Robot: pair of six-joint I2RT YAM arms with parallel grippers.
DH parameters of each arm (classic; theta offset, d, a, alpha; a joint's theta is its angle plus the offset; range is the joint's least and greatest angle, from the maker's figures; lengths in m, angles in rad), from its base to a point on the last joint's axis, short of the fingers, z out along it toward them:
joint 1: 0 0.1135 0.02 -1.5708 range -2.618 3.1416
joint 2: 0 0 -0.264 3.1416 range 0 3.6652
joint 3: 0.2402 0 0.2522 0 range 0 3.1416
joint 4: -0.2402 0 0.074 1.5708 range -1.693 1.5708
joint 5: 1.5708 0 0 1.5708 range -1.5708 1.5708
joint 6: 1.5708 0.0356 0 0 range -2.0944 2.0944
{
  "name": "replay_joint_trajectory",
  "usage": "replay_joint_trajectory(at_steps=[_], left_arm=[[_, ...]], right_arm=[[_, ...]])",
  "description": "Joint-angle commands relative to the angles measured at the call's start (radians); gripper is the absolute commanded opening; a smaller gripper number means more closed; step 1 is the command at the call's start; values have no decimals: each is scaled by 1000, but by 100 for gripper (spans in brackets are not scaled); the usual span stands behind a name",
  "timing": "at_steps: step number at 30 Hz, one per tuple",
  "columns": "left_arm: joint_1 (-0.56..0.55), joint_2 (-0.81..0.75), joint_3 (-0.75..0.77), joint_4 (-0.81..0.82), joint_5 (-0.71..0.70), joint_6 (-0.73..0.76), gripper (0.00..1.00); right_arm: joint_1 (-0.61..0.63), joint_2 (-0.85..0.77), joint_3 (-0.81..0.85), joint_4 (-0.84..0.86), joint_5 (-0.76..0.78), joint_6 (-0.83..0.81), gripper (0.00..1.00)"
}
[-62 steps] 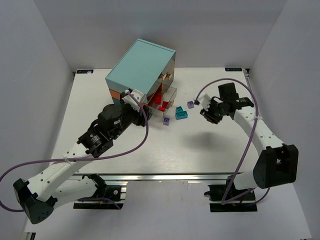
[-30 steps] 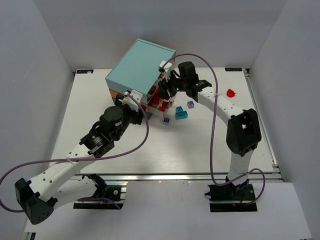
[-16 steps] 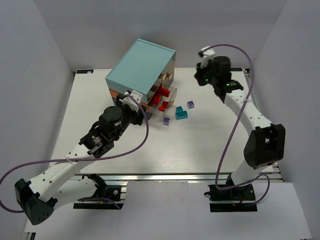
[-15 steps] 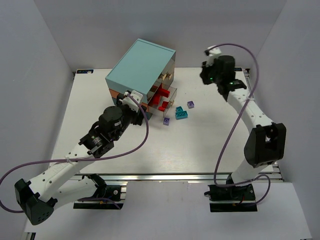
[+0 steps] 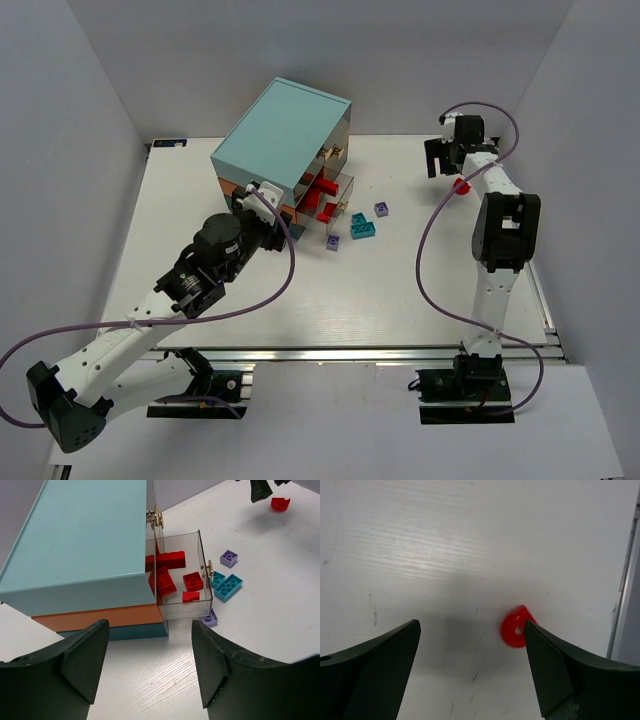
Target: Sort the legos into containers by color
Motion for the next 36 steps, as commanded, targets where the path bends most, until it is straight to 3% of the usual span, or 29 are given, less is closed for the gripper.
replay_joint_trajectory(at_steps=[1, 8, 25, 28, 36], left_arm=[[5, -3, 20, -3, 21, -9, 77], [5, 4, 22, -3, 27, -5, 77], [5, 10, 17, -3, 19, -4, 76], [5, 8, 17, -3, 16, -2, 76], [5, 4, 16, -3, 13, -2, 77]], right_arm=[[-31, 44, 123, -10, 83, -56, 89], [-60, 120, 169, -4, 129, -62, 89], [-131, 209, 197, -111, 11, -90, 84], [-141, 214, 200, -112, -6, -84, 80], [-163, 206, 183, -140, -100, -62, 50]])
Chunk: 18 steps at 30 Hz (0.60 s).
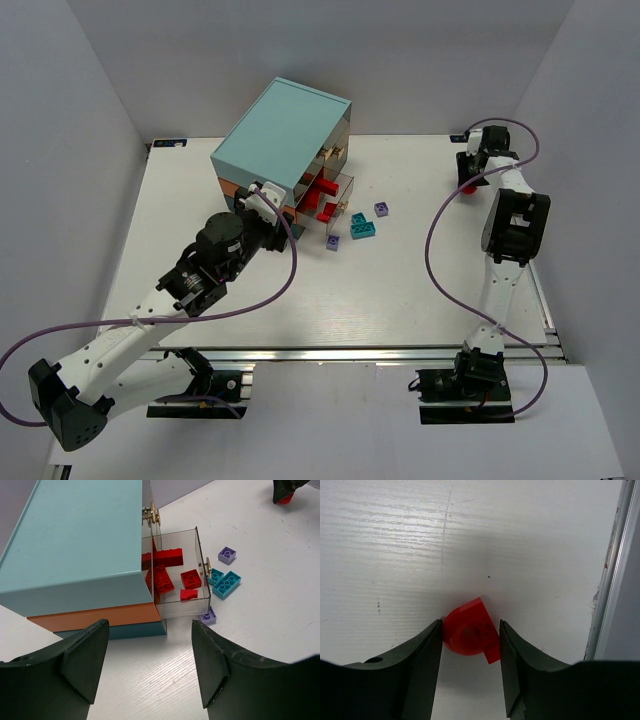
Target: Sort the legos into containers by color
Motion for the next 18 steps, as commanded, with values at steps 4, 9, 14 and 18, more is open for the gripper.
replay_joint_trajectory(at_steps=[4, 9, 14, 18], left_arm=[[3, -13, 16, 1, -2, -3, 77], [3, -19, 16, 1, -2, -3, 76], [3, -33, 14, 6, 1, -6, 77], [3, -43, 10, 11, -15, -2, 76]], right_arm=[[-16, -30, -33, -20, -96, 9, 37], [-11, -150, -122, -14, -213, -9, 24], [56, -326, -283, 12, -401, -44, 16], [196, -513, -395, 58, -530, -23, 14]])
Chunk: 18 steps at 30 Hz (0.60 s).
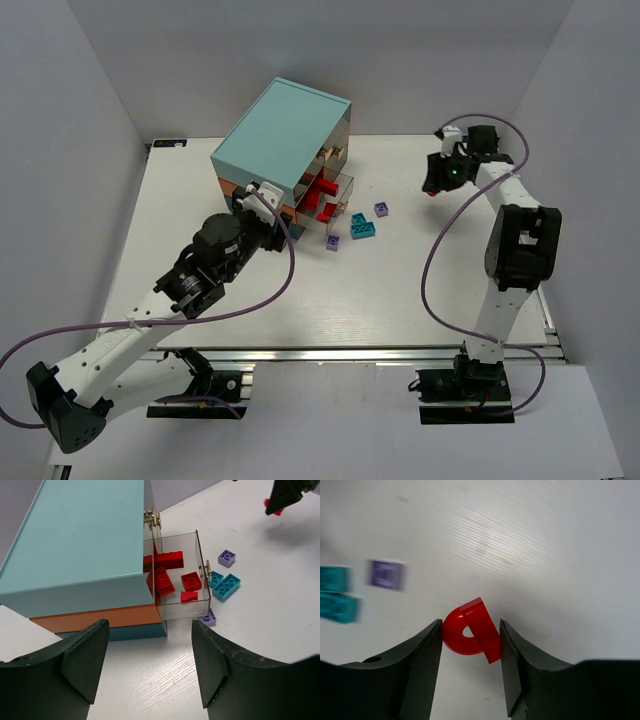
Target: Sort the legos into containers by color
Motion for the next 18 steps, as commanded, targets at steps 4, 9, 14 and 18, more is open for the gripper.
replay_joint_trajectory(at_steps=[4, 9, 14, 18], left_arm=[[3, -42, -3, 22, -36, 3, 77], [3, -44, -18, 39, -53, 14, 77], [3, -36, -24, 42, -64, 20, 77], [3, -31, -26, 44, -58, 23, 77]], right_arm=[[257, -244, -58, 114, -245, 69, 14], [426, -240, 23, 163, -246, 133, 14], [506, -180, 76, 198, -207, 163, 22], [550, -123, 131, 189, -188, 157, 42]])
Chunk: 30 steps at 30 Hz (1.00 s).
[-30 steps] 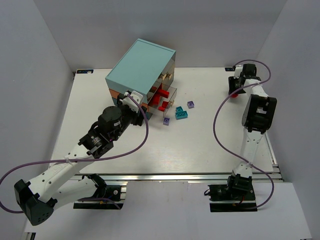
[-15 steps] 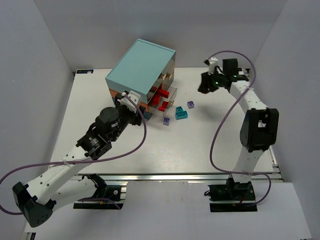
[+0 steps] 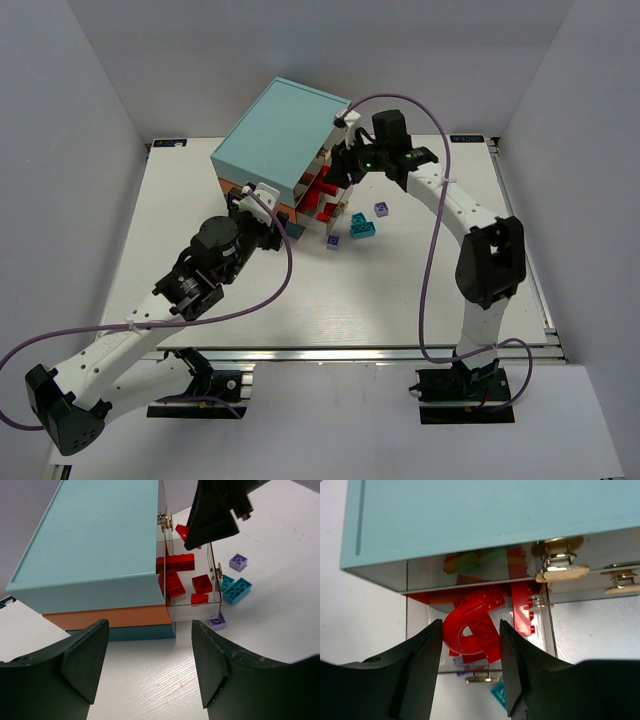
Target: Sort the legos into containers by color
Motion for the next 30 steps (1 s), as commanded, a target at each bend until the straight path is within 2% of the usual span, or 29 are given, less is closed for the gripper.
replay_joint_trajectory(at_steps=[1, 2, 3, 4, 8, 10, 11, 13, 14, 15, 16, 17, 18, 20, 21, 24, 28, 29, 30], left_arm=[[3, -8, -6, 18, -6, 9, 77], [3, -8, -7, 21, 0, 10, 77], [3, -9, -7, 23, 9, 10, 77], [3, -8, -9, 22, 18, 12, 77], [3, -11, -21, 32, 184, 33, 77], [3, -9, -25, 37, 273, 33, 75], [3, 0, -24, 38, 293, 35, 70], [3, 15, -18, 34, 328, 35, 57], [3, 37, -12, 29, 375, 30, 39], [3, 47, -9, 31, 393, 24, 29], [3, 61, -4, 31, 432, 18, 20], [3, 81, 4, 26, 449, -3, 9], [3, 128, 31, 22, 472, -16, 0], [3, 194, 74, -4, 541, -48, 0], [-26, 274, 132, -18, 545, -53, 0], [-47, 450, 229, -73, 559, -105, 0], [-95, 654, 414, -167, 366, -123, 0], [-106, 685, 442, -199, 250, -125, 0], [-106, 715, 464, -207, 197, -135, 0]], right_arm=[[37, 52, 75, 15, 27, 13, 47], [46, 73, 87, 5, 27, 13, 51], [50, 81, 97, 1, 25, 16, 62], [55, 85, 107, -6, 25, 18, 67], [52, 60, 100, -7, 19, 33, 70], [46, 30, 83, -4, 21, 36, 70], [43, -12, 53, 1, 30, 36, 70], [34, -62, 16, 2, 72, 38, 65], [29, -120, -27, 1, 92, 45, 58], [15, -152, -56, -4, 112, 54, 31], [8, -195, -92, -4, 154, 71, 12], [3, -283, -191, -3, 177, 84, 0], [-23, -336, -254, 23, 197, 90, 0], [-38, -503, -395, 60, 214, 91, 0], [-70, -552, -534, 94, 199, 88, 0], [-107, -727, -738, 140, 166, 116, 0], [-196, -873, -775, 108, 116, 150, 0], [-204, -895, -782, 116, 117, 151, 0], [-212, -912, -805, 134, 114, 151, 0]])
